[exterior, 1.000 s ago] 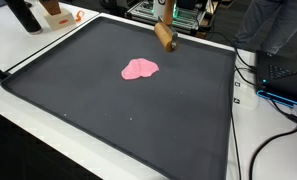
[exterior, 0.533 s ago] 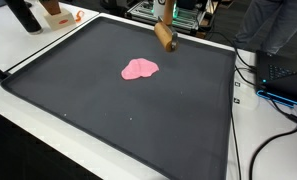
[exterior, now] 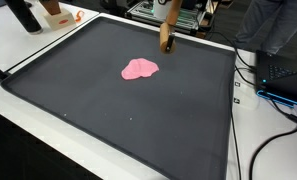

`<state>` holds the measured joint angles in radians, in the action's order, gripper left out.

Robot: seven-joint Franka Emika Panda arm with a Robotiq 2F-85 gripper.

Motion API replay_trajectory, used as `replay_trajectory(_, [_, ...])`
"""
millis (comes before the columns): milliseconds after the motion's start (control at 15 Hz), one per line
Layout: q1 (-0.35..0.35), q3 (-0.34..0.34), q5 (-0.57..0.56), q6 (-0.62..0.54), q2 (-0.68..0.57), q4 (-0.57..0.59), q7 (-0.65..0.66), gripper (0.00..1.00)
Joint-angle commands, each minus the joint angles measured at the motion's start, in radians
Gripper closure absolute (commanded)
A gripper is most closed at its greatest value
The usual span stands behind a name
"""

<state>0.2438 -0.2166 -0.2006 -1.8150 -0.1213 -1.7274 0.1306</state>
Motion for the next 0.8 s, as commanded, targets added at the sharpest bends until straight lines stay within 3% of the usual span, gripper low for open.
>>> replay_trajectory(0, [0.07, -0.013, -0.098, 0.134, -0.098, 0.148, 0.258, 0.77])
replay_trajectory(333, [0.172, 0.01, -0.174, 0.323, -0.256, 0.329, 0.53, 0.77])
replay_trajectory(733, [0.238, 0.053, -0.171, 0.416, -0.414, 0.51, 0.677, 0.77])
